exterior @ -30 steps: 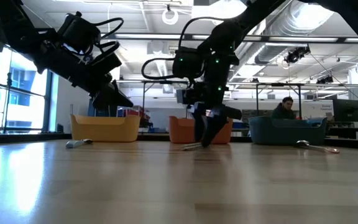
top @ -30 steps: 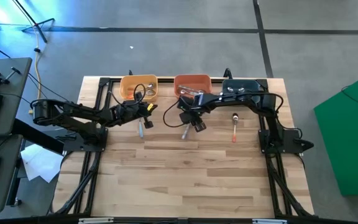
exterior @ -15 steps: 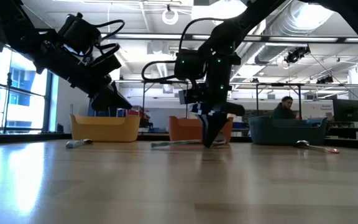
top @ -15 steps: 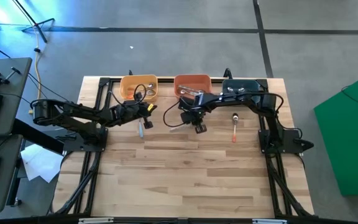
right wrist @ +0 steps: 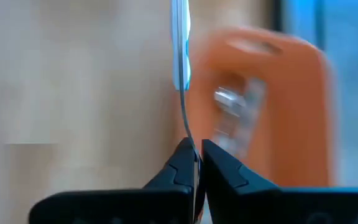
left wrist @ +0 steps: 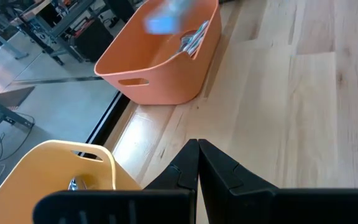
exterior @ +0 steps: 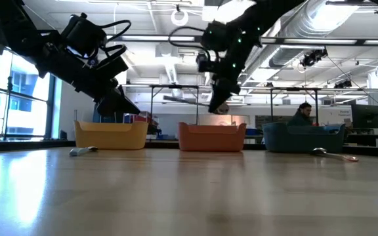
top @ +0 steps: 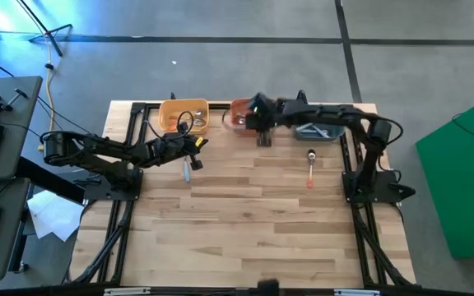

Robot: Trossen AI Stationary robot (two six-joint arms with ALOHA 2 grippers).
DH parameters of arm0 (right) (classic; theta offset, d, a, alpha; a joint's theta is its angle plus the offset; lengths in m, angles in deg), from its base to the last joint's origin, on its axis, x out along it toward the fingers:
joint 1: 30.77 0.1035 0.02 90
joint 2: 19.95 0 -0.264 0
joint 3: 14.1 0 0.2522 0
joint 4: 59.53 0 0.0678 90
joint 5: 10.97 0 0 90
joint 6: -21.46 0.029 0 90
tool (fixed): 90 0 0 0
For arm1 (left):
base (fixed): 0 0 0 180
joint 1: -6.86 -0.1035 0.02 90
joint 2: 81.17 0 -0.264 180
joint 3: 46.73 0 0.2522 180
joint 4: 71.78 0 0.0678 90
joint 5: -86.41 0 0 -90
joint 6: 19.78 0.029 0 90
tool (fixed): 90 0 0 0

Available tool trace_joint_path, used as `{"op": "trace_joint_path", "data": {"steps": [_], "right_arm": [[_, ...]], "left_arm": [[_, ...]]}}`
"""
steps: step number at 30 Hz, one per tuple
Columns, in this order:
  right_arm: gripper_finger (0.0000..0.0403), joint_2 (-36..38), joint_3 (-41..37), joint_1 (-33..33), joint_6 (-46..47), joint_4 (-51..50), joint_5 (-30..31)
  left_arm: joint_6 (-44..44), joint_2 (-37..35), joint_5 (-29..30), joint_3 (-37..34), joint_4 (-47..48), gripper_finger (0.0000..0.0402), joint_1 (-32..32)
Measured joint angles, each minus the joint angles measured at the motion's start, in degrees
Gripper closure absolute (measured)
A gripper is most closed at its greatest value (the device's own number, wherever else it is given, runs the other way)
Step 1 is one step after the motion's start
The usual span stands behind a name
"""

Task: Sort silverware by color (type)
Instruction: Put the white spoon into the orange bin

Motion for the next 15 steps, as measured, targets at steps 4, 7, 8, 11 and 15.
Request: {"op": "trace_joint_path", "data": {"steps": [4,7,8,11,15], "right_arm": [[0.0399,-0.7,0.0,-6.3,0.1,2.8,-0.7],[0.0399,-2.9,-0.1,-9.9,0.6,2.7,-2.1],[0.0399,-3.6,-0.1,-10.8,0.6,3.0,-2.5],[0.0399,-5.8,-0.1,-12.6,0.6,4.2,-2.8],[0.0398,-7.6,-0.1,-13.5,0.6,5.7,-3.8]], "left_arm": [[-0.1,0.0,-0.1,0.0,-0.3,0.0401,0.0],[-0.4,0.0,-0.8,0.0,-0.3,0.0401,0.0],[-0.4,0.0,-1.1,0.0,-0.3,0.0401,0.0],[-0.1,0.0,-1.1,0.0,-0.6,0.0401,0.0],[-0.4,0.0,-1.1,0.0,-0.4,0.0401,0.0]]}}
